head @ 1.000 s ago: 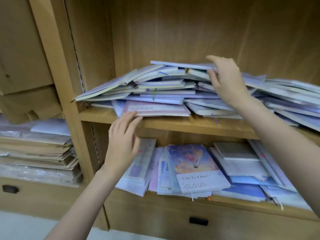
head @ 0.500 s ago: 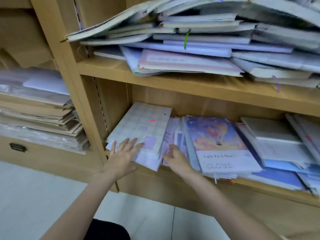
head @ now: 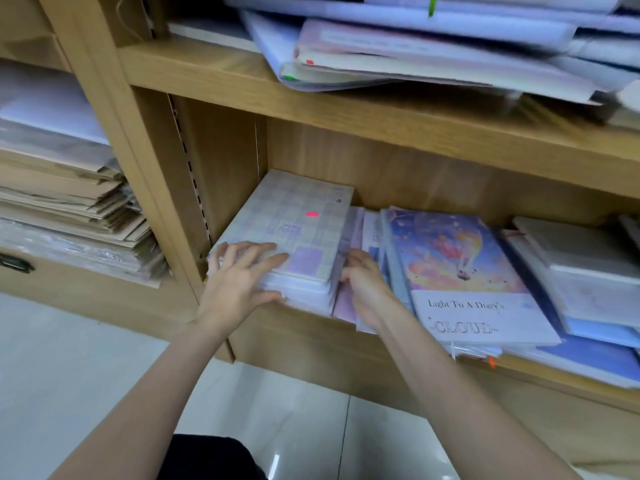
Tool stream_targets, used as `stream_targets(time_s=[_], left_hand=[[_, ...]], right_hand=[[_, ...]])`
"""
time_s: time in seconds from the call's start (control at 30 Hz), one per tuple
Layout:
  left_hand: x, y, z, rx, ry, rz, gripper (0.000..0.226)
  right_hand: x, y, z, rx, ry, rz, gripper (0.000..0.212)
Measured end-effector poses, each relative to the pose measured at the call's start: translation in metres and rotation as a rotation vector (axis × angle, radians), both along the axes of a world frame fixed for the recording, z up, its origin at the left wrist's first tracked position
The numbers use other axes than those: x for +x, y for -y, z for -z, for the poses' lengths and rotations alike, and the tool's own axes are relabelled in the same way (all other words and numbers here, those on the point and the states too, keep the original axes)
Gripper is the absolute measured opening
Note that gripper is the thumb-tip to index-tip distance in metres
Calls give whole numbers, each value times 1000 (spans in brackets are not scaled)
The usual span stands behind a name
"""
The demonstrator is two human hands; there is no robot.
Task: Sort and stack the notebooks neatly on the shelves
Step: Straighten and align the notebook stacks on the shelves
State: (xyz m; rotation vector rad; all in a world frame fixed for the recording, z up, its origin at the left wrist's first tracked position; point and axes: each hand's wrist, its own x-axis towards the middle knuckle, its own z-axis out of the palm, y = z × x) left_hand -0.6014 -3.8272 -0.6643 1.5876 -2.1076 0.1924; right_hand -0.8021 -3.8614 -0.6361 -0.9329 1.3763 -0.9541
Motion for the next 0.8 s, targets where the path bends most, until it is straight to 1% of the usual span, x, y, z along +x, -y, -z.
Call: stream_targets(time_s=[0.07,0.1,0.17,0.2,0.27,0.37,0.43,0.5,0.53,0.6,0.63,0.67,0.7,0.73,0.8], left_hand=[[0,2,-7,-94,-52,-51,58],[-2,3,-13,-153,-64,-86,56],[-5,5,-23,-249,-60,-145,54],[-8,5,-25,-255,-52,-163,53],[-13,6,-20,-183,-25,-166,54],[-21,5,-13,110,64,-113,78],[-25,5,-14,247,45,-128,80],[-35,5,-18,293,12,-112,78],[-45,4,-21,279,-19,-60,77],[-74,3,-26,248,-95,95,74],[-91,1,-27,248,-104,187,74],[-108,-1,-28,247,-98,266,78],[-125,-4,-28,278,-59,321,83],[-139,-7,-27,327,7,348,86],[-157,-9,-17,409,184,347,90]], right_hand=[[-5,5,-13,8,90,-12,61],[-7,10,-21,-20,123,-27,59],[-6,24,-37,-67,122,-57,49],[-4,29,-43,-74,109,-61,46],[-3,33,-42,-26,74,-89,43],[-9,19,-27,23,-52,-169,38],[-23,10,-25,-2,-93,-196,42],[-48,2,-32,-28,-131,-161,49],[-65,-1,-37,-65,-169,-123,50],[-106,-6,-44,-148,-299,-26,50],[-128,-10,-46,-183,-433,9,49],[-150,-15,-48,-207,-631,32,46],[-171,-21,-47,-221,-830,44,44],[-189,-28,-45,-217,-970,40,43],[-210,-41,-35,-163,-1106,-46,45]])
